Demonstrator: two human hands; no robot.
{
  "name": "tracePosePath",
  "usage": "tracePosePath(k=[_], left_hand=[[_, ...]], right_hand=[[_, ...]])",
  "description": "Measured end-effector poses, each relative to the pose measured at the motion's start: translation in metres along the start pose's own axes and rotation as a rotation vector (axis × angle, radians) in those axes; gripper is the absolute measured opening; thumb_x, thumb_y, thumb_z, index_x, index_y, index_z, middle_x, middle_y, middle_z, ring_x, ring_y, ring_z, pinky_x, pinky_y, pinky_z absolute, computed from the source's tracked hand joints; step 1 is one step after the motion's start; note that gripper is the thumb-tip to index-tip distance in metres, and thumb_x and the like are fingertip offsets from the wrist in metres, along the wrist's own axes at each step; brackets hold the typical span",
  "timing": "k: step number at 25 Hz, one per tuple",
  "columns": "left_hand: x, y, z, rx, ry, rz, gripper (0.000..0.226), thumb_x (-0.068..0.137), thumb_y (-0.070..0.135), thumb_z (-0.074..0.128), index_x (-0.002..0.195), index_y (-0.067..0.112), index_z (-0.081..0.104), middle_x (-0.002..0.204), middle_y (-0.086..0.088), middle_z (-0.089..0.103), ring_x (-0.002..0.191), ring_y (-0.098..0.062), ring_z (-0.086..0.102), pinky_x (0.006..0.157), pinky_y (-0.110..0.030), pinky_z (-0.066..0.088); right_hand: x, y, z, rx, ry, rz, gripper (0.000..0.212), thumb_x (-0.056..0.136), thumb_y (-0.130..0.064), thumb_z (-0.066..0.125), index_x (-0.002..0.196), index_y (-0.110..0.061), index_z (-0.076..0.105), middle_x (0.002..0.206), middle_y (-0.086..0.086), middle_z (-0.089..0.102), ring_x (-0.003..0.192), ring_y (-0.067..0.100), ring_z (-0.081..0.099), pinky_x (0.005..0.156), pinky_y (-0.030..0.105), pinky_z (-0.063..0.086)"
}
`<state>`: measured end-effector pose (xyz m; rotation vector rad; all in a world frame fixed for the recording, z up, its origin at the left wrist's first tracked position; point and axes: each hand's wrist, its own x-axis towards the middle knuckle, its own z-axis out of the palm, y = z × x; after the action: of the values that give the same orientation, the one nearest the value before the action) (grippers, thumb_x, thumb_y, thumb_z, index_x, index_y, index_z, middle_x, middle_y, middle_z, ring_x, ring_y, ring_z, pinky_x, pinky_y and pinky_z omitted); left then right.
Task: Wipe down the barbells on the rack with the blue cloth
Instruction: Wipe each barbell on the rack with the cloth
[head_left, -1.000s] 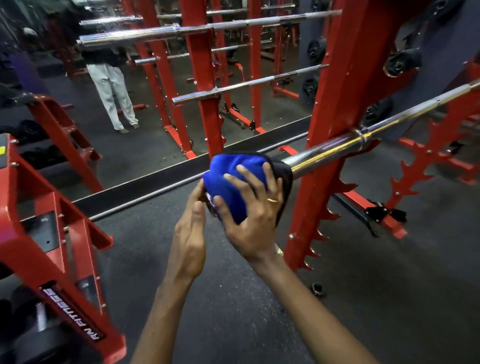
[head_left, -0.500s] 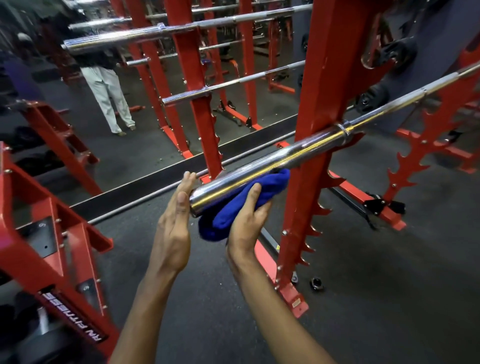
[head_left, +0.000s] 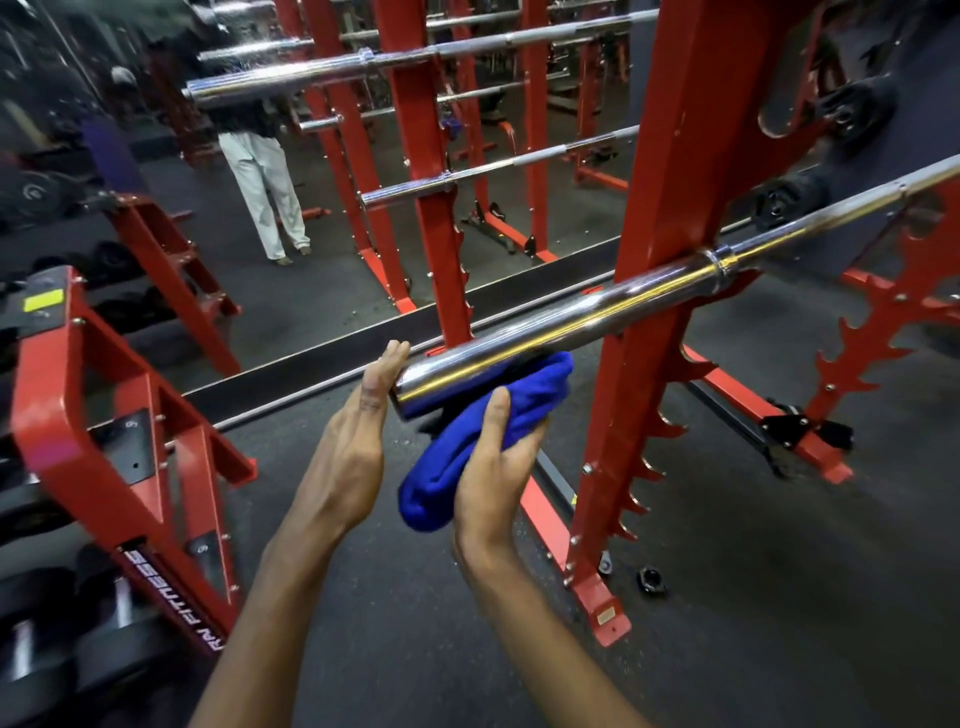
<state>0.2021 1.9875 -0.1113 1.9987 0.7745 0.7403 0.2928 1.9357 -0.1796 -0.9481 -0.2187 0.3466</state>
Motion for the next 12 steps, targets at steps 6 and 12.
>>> tracePosePath(k=[6, 12], left_hand=[[0.004, 0.000, 0.015, 0.070, 0.104, 0.026, 0.057, 0.100, 0.062, 0.024, 0.147, 0.040, 0.048, 0.162, 0.022, 0.031, 0.142, 0.014, 0.027, 0.115, -0.015, 0.020], [0.018, -0.012, 0.018, 0.452, 0.141, 0.167, 0.061, 0.105, 0.055, 0.021, 0.152, 0.025, 0.045, 0.162, 0.007, 0.036, 0.151, -0.009, 0.026, 0.126, -0.042, 0.022]], right_hand=[[0.052, -0.010, -0.039, -0.999, -0.297, -0.843, 0.070, 0.092, -0.043, 0.068, 0.155, -0.025, 0.041, 0.164, -0.002, 0.034, 0.151, 0.020, 0.028, 0.121, 0.042, 0.027], [0.126, -0.060, -0.035, -1.096, -0.123, -0.779, 0.068, 0.099, -0.069, 0.039, 0.143, -0.022, 0.058, 0.152, 0.003, 0.052, 0.149, 0.028, 0.036, 0.121, 0.056, 0.025]])
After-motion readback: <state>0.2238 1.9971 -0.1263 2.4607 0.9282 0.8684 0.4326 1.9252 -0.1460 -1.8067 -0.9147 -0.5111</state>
